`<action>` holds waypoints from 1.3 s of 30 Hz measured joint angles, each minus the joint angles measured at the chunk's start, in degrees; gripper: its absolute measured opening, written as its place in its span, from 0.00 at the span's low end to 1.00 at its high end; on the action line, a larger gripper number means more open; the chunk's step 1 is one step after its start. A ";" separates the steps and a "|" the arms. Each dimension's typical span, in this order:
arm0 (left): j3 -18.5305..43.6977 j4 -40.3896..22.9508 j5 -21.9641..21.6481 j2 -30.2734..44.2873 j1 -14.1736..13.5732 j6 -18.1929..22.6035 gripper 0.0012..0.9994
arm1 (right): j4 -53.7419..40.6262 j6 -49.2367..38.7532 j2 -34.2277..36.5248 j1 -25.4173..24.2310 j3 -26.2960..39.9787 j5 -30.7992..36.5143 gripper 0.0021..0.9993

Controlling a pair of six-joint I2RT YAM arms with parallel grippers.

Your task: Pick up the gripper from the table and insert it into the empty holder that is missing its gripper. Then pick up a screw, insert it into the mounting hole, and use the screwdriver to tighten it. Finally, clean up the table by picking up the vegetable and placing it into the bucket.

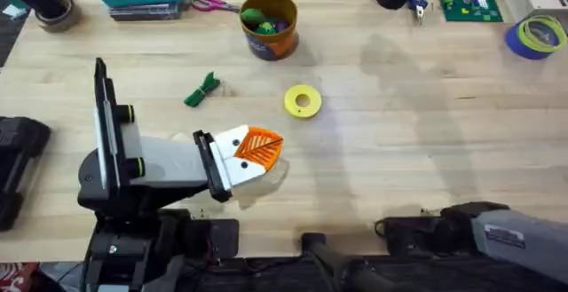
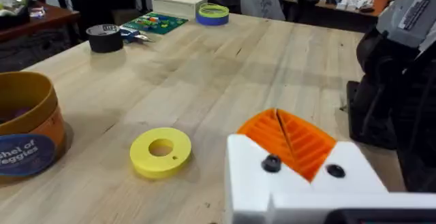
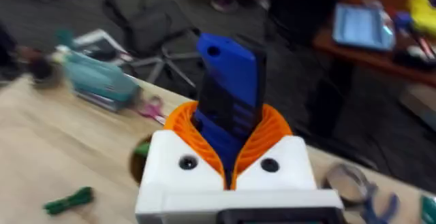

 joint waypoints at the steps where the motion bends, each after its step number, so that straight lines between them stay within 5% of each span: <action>1: 0.00 0.00 0.00 0.00 0.00 -0.02 0.01 | 0.80 0.44 -0.75 0.77 0.00 -1.17 0.02; 18: 0.00 0.00 -0.01 0.00 0.00 -0.02 0.01 | 21.03 7.97 -3.71 12.16 -1.00 -23.33 0.02; 30: 0.00 0.00 -0.02 0.00 0.00 -0.02 0.01 | 60.94 23.29 -3.53 17.43 -20.52 -29.20 0.02; 39: 0.00 0.00 -0.02 0.00 0.00 0.00 0.01 | 75.61 32.15 -3.53 18.52 -28.46 -33.01 0.02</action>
